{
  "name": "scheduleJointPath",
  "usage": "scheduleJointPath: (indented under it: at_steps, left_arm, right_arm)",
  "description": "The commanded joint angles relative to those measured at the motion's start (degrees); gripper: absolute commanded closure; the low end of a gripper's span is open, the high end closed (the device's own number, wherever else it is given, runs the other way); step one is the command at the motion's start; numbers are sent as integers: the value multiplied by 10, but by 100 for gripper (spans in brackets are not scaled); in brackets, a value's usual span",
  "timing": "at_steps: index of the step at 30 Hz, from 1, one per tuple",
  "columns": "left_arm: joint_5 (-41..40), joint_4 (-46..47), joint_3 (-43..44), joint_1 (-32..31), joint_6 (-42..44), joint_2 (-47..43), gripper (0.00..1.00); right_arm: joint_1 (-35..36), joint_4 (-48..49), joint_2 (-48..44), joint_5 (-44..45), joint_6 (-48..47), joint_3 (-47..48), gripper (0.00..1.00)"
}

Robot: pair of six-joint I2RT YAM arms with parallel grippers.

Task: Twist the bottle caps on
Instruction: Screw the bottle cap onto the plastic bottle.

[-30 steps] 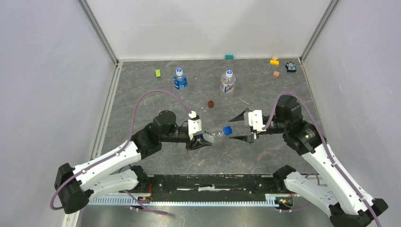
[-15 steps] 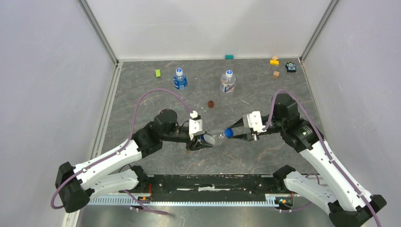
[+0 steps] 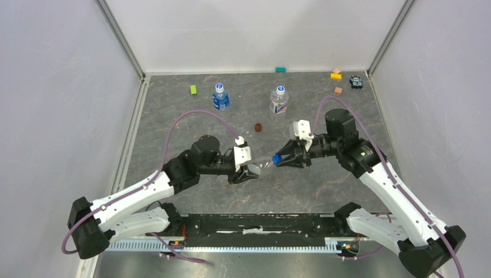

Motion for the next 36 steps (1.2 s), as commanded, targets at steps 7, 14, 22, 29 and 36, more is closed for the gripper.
scheduleJointPath:
  at_steps: [7,14,22,29,36]
  left_arm:
    - [-455,165,24,-235,181,41,80]
    - [-709,329,11,-342,308,149,84]
    - [-860,539,0,-389,473,283,82]
    - [-750,292,-13,-358,262,163,80]
    - [-522,132,-20,-258,147,53,77]
  right_arm:
    - [5,185,38,124,378,-56,100]
    - [5,204,60,187,488,-80,100]
    - [3,254,47,217,525,-99,100]
    - [-17,200,22,223,403,-26,71]
    - [-27,131,-4,140,252,43,42]
